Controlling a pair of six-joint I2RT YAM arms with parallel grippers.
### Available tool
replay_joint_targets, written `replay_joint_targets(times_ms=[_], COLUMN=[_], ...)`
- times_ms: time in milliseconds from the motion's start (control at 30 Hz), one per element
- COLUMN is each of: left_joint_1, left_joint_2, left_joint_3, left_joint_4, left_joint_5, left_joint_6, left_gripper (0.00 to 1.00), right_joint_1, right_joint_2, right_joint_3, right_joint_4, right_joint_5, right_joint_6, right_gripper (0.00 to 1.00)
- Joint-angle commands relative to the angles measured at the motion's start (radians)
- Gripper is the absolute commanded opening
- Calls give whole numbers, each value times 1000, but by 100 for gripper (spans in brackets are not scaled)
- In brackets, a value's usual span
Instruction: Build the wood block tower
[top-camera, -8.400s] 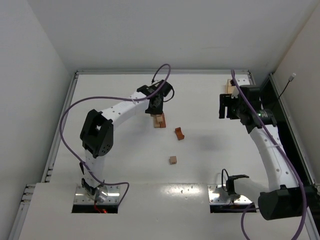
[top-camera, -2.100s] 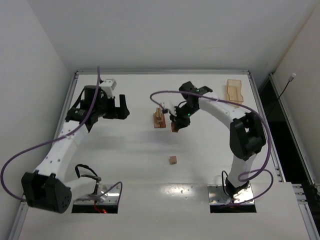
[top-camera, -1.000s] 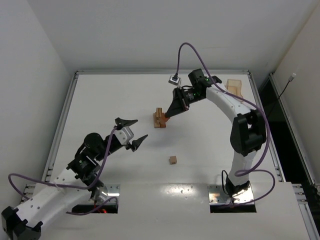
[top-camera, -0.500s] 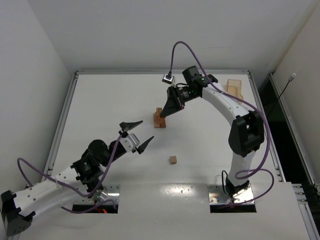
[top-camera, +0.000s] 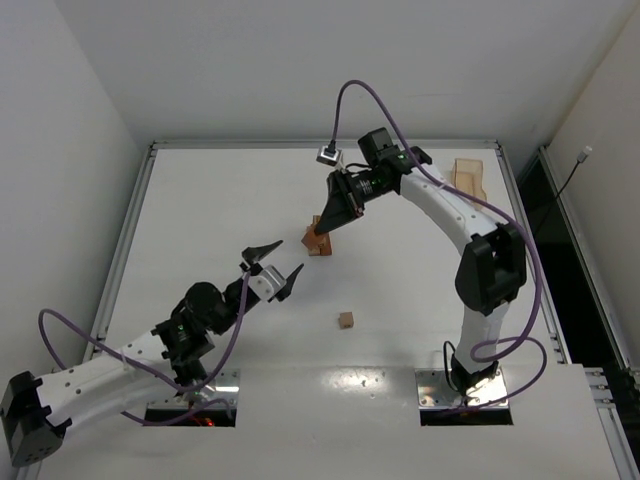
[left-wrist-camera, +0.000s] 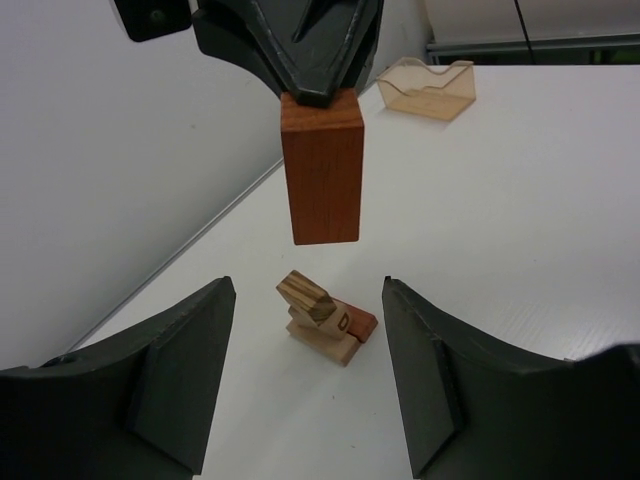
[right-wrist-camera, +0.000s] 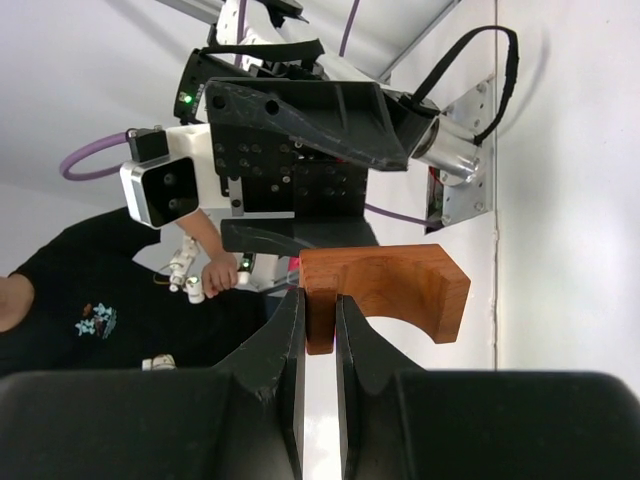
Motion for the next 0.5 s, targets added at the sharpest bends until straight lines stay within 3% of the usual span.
replay_joint_targets(times_ms=[0, 467], left_joint_1=[-28, -37], left_joint_2=[2, 23], left_joint_3=[-21, -154], left_joint_4=[131, 378], left_joint_5=[-51, -25], left_joint_6=[24, 87], left_gripper=[57, 57], right_joint_1=[21, 50], right_joint_2=[-25, -25], right_joint_3=[40, 58], right_joint_4=[2, -7], right_joint_5=[-139, -139], right_joint_6=[23, 41], right_gripper=[0, 0])
